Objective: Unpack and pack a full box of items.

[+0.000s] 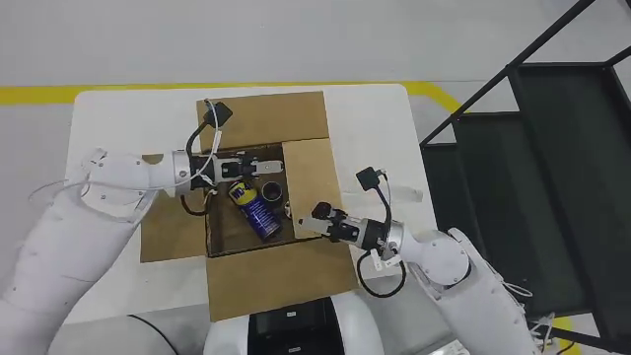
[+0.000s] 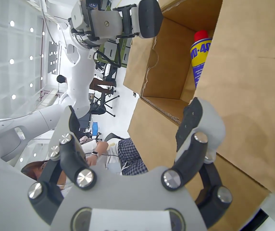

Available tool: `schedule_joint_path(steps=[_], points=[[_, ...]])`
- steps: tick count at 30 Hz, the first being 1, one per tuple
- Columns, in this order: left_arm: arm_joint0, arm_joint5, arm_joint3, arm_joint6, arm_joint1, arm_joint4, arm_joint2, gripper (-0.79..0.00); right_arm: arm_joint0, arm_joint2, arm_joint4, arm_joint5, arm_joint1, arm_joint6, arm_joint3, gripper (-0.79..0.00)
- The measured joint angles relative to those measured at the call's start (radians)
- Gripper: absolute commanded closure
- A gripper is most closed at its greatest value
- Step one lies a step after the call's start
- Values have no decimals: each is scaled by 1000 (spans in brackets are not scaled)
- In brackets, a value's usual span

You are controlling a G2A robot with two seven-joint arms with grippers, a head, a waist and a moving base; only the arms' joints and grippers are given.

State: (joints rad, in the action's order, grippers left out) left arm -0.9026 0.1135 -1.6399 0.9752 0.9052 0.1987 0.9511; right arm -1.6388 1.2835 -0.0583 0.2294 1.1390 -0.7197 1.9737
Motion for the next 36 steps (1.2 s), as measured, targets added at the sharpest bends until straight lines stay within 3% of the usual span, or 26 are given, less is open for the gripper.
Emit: schedule_joint_path(steps=[6,10,18,26,30,36], points=[[-2,-13,7,-18,2,-13,-2,-785,0,-4,1,-2,0,5,1,-785],[27,-41,56,-69,30,1,-64,-785,-4,-12,-9,-16,-2,1,24,-785],[191,-36,288,-234,158,0,-296,-785,-25,-21,-41,-41,-8,1,71,-785],[264,103,443,-265,253,58,-390,-785,-24,-40,-46,-45,-12,-3,82,-785],[261,194,461,-245,267,107,-374,-785,-25,-51,-40,-36,-14,-22,88,-785],[229,291,406,-159,260,177,-322,-785,-22,-66,-35,-26,-18,-50,114,-785]])
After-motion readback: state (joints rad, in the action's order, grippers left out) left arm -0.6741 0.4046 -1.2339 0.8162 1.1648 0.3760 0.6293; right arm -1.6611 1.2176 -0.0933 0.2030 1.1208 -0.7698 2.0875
